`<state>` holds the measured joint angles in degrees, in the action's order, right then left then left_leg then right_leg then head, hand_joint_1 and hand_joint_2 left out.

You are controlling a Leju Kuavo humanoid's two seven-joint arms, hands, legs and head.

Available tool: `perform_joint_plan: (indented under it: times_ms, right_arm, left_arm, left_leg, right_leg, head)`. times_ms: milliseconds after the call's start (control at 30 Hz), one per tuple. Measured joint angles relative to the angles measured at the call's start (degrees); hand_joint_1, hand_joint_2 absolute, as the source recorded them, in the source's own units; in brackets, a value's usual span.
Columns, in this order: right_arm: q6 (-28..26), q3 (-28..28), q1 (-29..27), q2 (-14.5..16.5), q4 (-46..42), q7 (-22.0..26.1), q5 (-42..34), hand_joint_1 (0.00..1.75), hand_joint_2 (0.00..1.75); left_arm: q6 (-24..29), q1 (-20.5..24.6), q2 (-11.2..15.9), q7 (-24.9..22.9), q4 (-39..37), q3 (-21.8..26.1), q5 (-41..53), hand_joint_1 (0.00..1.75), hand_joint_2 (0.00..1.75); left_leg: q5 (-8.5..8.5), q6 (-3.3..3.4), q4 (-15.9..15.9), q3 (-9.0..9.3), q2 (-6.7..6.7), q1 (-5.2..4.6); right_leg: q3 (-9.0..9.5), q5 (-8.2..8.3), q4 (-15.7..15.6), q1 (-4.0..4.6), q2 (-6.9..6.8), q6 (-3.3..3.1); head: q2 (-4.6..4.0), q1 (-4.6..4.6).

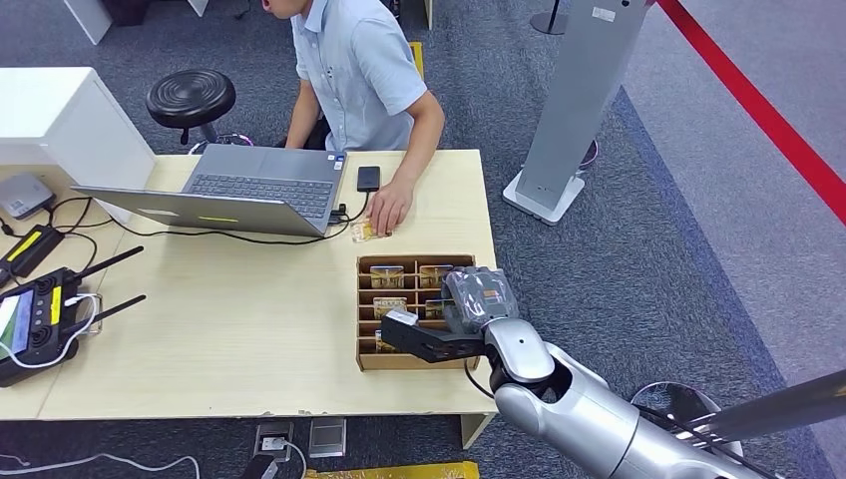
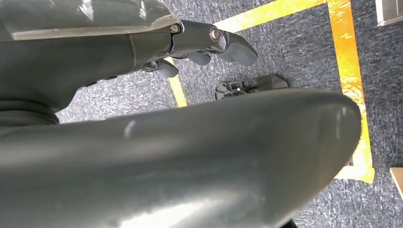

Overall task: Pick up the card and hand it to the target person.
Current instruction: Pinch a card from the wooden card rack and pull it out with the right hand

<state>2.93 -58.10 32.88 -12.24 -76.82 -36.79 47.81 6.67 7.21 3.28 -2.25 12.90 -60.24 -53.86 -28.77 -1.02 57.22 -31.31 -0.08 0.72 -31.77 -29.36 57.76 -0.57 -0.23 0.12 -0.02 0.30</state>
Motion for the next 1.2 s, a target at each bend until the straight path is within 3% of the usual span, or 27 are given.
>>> perform_joint_plan:
  times_ms: [300, 967, 1067, 1200]
  right_arm:
    - [0.0, 0.0, 0.0, 0.0, 0.0, 0.1, 0.0, 1.46, 1.75]
    - [0.0, 0.0, 0.1, 0.4, 0.1, 0.6, -1.2, 1.52, 1.75]
    - [0.9, 0.2, 0.2, 0.4, -0.2, 0.8, -4.6, 1.52, 1.75]
    - [5.6, 0.6, 1.8, -0.2, -2.0, -0.3, -15.1, 1.52, 1.75]
  left_arm:
    - [0.0, 0.0, 0.0, 0.0, 0.0, 0.0, 0.0, 0.0, 0.0]
    - [1.9, 0.0, 0.0, -0.2, 0.0, -0.1, 0.5, 0.0, 0.0]
    - [1.8, 0.0, 0.0, -0.2, 0.0, -0.1, 0.2, 0.0, 0.0]
    - [1.6, 0.0, 0.3, -0.2, 0.0, -0.1, -0.1, 0.0, 0.0]
  left_leg:
    - [0.0, 0.0, 0.0, 0.0, 0.0, 0.0]
    - [0.0, 0.0, 0.0, 0.01, 0.0, 0.0]
    - [0.0, 0.0, 0.0, 0.01, 0.01, 0.0]
    - [0.0, 0.0, 0.0, 0.05, 0.05, 0.0]
  right_leg:
    - [0.0, 0.0, 0.0, 0.0, 0.0, 0.0]
    - [0.0, 0.0, 0.0, 0.0, 0.0, 0.0]
    - [0.01, 0.0, 0.0, 0.0, 0.01, 0.0]
    - [0.01, 0.01, 0.0, 0.0, 0.03, 0.0]
  head:
    - [0.0, -0.01]
    - [0.0, -0.01]
    - [0.0, 0.01]
    - [0.0, -0.03]
